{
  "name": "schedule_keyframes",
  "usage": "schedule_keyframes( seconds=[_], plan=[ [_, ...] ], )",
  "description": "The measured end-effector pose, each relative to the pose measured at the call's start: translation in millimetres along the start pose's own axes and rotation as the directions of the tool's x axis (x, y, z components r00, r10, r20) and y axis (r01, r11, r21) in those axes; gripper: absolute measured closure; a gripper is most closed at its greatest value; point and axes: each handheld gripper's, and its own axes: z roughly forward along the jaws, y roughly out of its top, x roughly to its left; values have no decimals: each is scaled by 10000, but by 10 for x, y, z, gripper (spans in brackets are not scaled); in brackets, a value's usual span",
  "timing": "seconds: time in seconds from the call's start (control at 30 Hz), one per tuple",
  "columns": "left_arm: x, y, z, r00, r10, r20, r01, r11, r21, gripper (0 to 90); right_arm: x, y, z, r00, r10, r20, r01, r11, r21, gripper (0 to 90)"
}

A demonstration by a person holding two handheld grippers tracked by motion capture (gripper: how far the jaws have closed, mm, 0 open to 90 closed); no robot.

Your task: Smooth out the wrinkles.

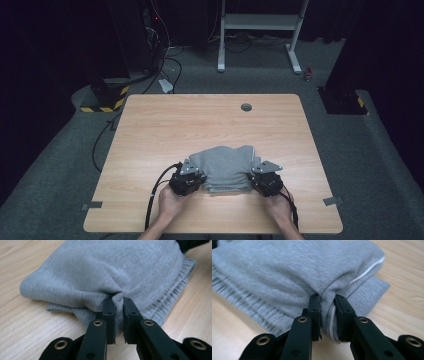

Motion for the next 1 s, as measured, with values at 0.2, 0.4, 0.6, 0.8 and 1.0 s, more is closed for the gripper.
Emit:
schedule_keyframes(
  seconds=[0.2,0.4,0.6,0.8,1.0],
  plan=[
    [15,50,85,9987,-506,-96,506,9987,81,821,-115,95,113,9996,-17,287,10,9997,260,762],
    [85,132,144,9945,-682,-799,701,9973,215,821,-223,263,357,9996,162,230,-167,9996,211,765],
    [262,146,130,9813,-1927,47,1926,9812,110,795,-270,301,351,9980,632,-76,-630,9978,199,693],
    [340,219,-1,9647,-2555,646,2580,9655,-347,560,-303,213,174,9908,1143,-718,-1135,9934,145,537],
    [452,317,-102,9587,-2784,583,2816,9579,-560,457,-457,201,-186,9771,1719,-1252,-1777,9834,-368,462]
  ],
)
